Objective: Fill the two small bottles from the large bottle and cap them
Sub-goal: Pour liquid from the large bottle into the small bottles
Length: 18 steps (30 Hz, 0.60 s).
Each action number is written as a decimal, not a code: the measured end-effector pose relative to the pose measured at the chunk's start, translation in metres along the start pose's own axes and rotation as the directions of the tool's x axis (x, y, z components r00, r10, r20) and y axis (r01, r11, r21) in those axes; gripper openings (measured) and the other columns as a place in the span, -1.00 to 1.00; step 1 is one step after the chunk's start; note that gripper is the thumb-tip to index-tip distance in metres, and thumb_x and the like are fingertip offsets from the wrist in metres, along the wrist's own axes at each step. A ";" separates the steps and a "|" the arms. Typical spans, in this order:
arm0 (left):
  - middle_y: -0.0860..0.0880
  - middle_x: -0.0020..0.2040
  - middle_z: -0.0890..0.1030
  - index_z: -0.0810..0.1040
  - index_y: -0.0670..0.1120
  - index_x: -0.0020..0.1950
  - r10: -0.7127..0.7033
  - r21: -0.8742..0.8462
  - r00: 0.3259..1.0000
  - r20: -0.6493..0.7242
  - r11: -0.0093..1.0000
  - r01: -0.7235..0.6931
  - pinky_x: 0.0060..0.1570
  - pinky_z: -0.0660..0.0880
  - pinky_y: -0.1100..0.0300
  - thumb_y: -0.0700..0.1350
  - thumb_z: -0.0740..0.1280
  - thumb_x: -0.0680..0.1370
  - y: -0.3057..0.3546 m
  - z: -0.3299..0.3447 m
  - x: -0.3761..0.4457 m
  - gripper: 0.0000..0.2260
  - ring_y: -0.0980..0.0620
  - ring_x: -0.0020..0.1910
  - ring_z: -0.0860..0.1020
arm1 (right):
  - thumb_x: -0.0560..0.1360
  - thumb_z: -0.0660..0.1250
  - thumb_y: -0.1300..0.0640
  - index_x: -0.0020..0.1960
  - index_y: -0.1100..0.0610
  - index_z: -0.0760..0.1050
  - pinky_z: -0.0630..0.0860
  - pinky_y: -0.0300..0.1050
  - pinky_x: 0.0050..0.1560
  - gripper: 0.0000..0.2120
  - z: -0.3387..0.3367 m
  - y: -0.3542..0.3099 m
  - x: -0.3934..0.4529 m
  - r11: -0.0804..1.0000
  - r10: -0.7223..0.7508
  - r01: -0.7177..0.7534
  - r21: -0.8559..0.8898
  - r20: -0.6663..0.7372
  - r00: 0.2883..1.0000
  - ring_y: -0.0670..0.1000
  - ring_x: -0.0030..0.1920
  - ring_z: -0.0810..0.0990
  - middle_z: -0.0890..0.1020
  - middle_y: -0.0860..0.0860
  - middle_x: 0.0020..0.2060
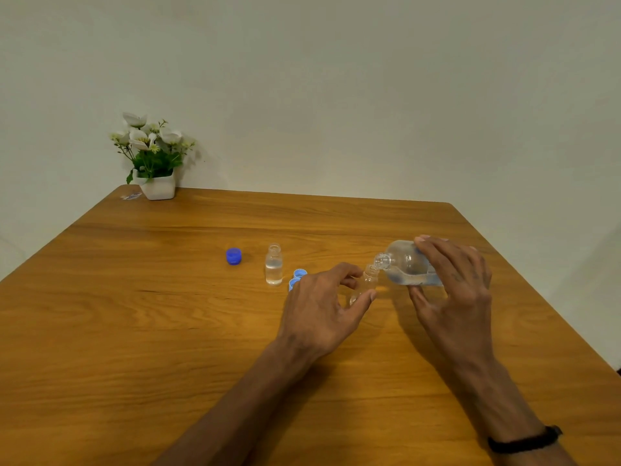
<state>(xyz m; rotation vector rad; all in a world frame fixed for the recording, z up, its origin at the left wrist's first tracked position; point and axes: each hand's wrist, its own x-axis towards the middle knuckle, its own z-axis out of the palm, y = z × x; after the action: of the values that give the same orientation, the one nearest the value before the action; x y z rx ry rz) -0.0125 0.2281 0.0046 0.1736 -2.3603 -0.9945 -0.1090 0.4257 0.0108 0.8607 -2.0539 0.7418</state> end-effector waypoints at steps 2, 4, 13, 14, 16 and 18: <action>0.22 0.06 0.73 0.61 0.14 0.24 -0.001 -0.002 1.000 -0.001 1.000 0.001 -0.17 0.64 0.07 0.31 0.38 0.52 0.001 0.000 0.000 -0.61 0.22 -0.43 0.61 | 0.31 0.68 0.32 0.48 0.19 0.53 0.41 0.38 0.40 -0.23 0.000 0.000 0.000 1.000 0.001 -0.001 0.000 -0.001 1.000 0.16 0.44 0.47 0.61 0.10 0.39; 0.22 0.07 0.73 0.61 0.14 0.25 -0.003 0.000 1.000 0.008 1.000 0.003 -0.16 0.64 0.07 0.31 0.38 0.52 0.001 -0.001 0.000 -0.61 0.23 -0.42 0.62 | 0.31 0.68 0.31 0.48 0.19 0.52 0.41 0.39 0.40 -0.23 0.000 0.001 0.000 1.000 0.001 -0.001 0.000 0.003 1.000 0.15 0.45 0.47 0.60 0.09 0.39; 0.21 0.08 0.73 0.61 0.14 0.24 -0.011 0.001 1.000 0.013 1.000 0.011 -0.14 0.63 0.07 0.30 0.39 0.53 0.001 -0.001 0.000 -0.62 0.21 -0.44 0.61 | 0.32 0.68 0.32 0.48 0.20 0.53 0.40 0.40 0.41 -0.24 0.001 0.000 0.000 1.000 -0.009 0.009 -0.003 0.000 1.000 0.14 0.45 0.46 0.60 0.10 0.39; 0.22 0.08 0.73 0.61 0.14 0.24 -0.013 0.001 1.000 0.013 1.000 0.013 -0.14 0.64 0.07 0.30 0.39 0.53 0.001 -0.001 0.000 -0.62 0.22 -0.44 0.61 | 0.32 0.68 0.31 0.48 0.20 0.53 0.40 0.40 0.41 -0.24 0.001 0.000 0.000 1.000 -0.009 0.009 -0.005 0.000 1.000 0.14 0.45 0.46 0.60 0.10 0.39; 0.22 0.08 0.73 0.61 0.14 0.25 -0.015 0.005 1.000 0.018 1.000 0.015 -0.13 0.64 0.06 0.30 0.39 0.53 0.001 -0.001 0.000 -0.62 0.23 -0.44 0.61 | 0.32 0.67 0.32 0.48 0.19 0.53 0.39 0.40 0.41 -0.24 0.001 0.000 0.000 1.000 -0.009 0.009 -0.004 -0.001 1.000 0.14 0.45 0.47 0.60 0.09 0.39; 0.22 0.09 0.73 0.61 0.14 0.26 -0.013 0.009 1.000 0.019 1.000 0.013 -0.13 0.64 0.07 0.30 0.39 0.53 0.001 -0.002 0.000 -0.61 0.23 -0.44 0.61 | 0.31 0.67 0.33 0.48 0.19 0.53 0.40 0.40 0.40 -0.23 0.001 0.001 0.000 1.000 -0.010 0.010 0.000 -0.003 1.000 0.14 0.44 0.47 0.60 0.08 0.39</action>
<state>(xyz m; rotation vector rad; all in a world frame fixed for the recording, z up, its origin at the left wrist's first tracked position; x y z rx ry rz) -0.0115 0.2281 0.0064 0.1837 -2.3845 -0.9960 -0.1102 0.4256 0.0104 0.8691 -2.0457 0.7366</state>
